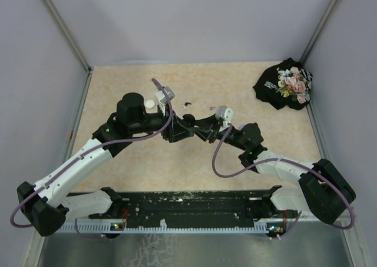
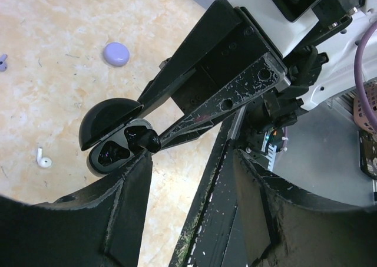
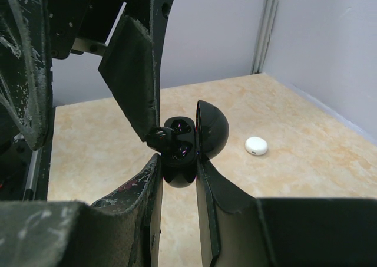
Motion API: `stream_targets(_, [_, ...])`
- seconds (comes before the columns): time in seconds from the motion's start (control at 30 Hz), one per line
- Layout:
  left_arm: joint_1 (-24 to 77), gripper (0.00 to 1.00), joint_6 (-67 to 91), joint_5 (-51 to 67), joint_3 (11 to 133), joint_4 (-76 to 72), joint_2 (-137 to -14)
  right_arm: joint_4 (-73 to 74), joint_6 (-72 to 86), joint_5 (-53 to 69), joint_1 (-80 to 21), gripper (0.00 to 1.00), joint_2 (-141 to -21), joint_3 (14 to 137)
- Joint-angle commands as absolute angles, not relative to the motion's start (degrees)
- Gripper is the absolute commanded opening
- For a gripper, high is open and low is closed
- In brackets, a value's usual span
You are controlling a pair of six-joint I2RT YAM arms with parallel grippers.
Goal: Insert the wireless bluetooth earbuds into the charging case
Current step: Place the earbud in the charging case.
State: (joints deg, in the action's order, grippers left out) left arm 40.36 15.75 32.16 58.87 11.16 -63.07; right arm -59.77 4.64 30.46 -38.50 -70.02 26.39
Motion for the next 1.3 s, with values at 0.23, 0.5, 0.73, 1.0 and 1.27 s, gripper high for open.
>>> stream_targets(0.23, [40.8, 0.63, 16.7, 34.7, 62.1, 8.3, -64.5, -61.7, 4.4, 30.4, -39.0, 0.00, -68.0, 28.0])
stream_targets(0.5, [41.0, 0.65, 17.2, 34.9, 62.7, 8.2, -65.3, -61.0, 4.2, 29.7, -39.0, 0.00, -68.2, 28.0])
stream_targets(0.73, [41.0, 0.65, 16.6, 31.0, 63.0, 8.8, -63.1, -60.7, 3.3, 26.5, -39.0, 0.00, -67.3, 26.6])
stream_targets(1.0, [40.9, 0.67, 14.3, 15.6, 64.5, 16.1, -63.7, -55.5, 1.9, 12.7, -39.0, 0.00, -61.8, 21.3])
stream_targets(1.27, [38.8, 0.67, 12.7, 5.4, 68.1, 16.5, -74.1, -49.7, -1.1, 1.0, -39.1, 0.00, -53.9, 14.6])
